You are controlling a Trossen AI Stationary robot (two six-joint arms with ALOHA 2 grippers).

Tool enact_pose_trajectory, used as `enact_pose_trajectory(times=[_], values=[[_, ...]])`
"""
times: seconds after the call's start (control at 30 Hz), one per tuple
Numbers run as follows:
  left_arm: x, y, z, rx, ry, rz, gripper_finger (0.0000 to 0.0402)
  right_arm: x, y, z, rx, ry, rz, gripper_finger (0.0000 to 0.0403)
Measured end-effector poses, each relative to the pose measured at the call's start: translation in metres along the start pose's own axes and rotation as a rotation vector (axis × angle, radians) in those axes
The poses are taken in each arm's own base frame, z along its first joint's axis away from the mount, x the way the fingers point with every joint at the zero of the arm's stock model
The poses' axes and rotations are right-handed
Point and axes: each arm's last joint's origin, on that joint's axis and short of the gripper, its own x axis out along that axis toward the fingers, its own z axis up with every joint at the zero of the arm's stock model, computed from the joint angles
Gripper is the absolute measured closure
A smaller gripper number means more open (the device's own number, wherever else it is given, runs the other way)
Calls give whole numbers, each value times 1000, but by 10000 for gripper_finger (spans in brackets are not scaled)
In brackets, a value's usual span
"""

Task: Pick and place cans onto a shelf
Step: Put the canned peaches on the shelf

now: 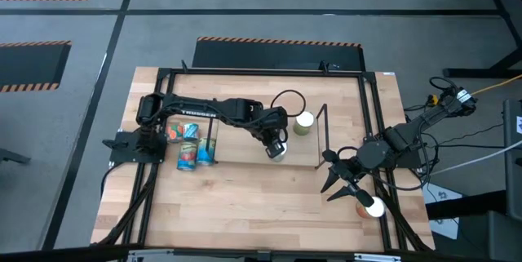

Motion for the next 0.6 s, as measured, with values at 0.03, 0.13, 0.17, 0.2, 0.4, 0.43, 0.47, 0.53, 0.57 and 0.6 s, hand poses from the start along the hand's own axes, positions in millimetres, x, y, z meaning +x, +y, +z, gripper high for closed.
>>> enact_pose_trajectory(times=[0.03,0.13,0.17,0.2,0.4,0.43,0.47,0.53,0.57,0.6], values=[[0,1,0,-1,0,1,399,0,0,0,0,0,0,262],[0,4,2,-9,-4,8,398,0,0,0,0,0,0,262],[0,4,2,-13,-7,12,395,0,0,0,0,0,0,262],[0,5,3,-27,-10,18,392,0,0,0,0,0,0,262],[0,7,4,-38,-14,24,379,0,0,0,0,0,0,262],[0,7,4,-39,-14,24,377,0,0,0,0,0,0,262],[0,7,4,-39,-14,24,375,0,0,0,0,0,0,262],[0,7,4,-38,-14,24,370,0,0,0,0,0,0,262],[0,7,4,-38,-15,24,366,0,0,0,1,0,0,262],[0,7,4,-38,-15,24,362,0,0,0,2,0,0,262]])
